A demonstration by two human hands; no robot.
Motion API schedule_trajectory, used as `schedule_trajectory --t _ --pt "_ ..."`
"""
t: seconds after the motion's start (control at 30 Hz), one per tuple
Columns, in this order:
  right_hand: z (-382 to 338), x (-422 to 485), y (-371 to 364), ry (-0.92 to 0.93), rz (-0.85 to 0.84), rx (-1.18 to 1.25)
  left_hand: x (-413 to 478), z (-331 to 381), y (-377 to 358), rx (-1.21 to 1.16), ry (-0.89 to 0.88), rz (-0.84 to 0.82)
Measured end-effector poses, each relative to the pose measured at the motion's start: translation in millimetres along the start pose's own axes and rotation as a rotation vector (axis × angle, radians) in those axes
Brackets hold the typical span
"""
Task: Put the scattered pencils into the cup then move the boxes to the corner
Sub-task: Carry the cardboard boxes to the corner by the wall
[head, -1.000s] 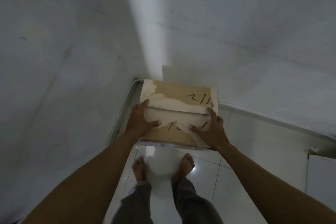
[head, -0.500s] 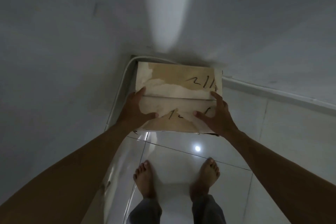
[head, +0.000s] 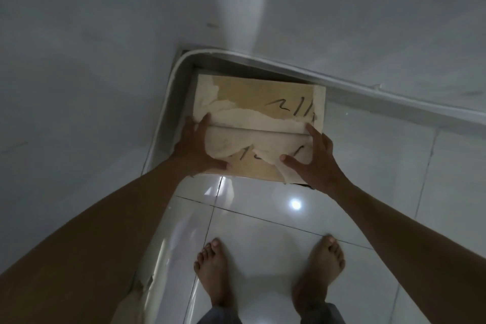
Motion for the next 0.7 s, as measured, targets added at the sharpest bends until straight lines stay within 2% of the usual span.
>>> schedule_trajectory --t 0.1,0.2,0.37,0.5,0.7 --pt "1 -1 0 0.001 0.010 0.008 -9 21 -21 0.346 -0.080 -0.009" --pt "-4 -2 -4 -0.004 -0.015 0.028 -18 44 -50 0.524 -0.201 -0.051" --pt "-10 -2 -14 -0.029 -0.084 0.035 -14 56 -50 0.532 -0.144 0.102" --pt "-19 3 -19 -0.019 -0.092 0.046 -7 52 -35 0.561 -0.123 0.085" --pt "-30 6 -12 0.043 -0.157 0.013 1 46 -18 0.479 -0.013 0.096"
Point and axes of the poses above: each hand's wrist, its own x-axis towards the middle knuckle, its own y-axis out of the back of the hand, z = x × y, the point moved 7 cm from there along x, towards the middle knuckle, and after that the axes turned 7 degrees about -y, right-handed, at the moved point
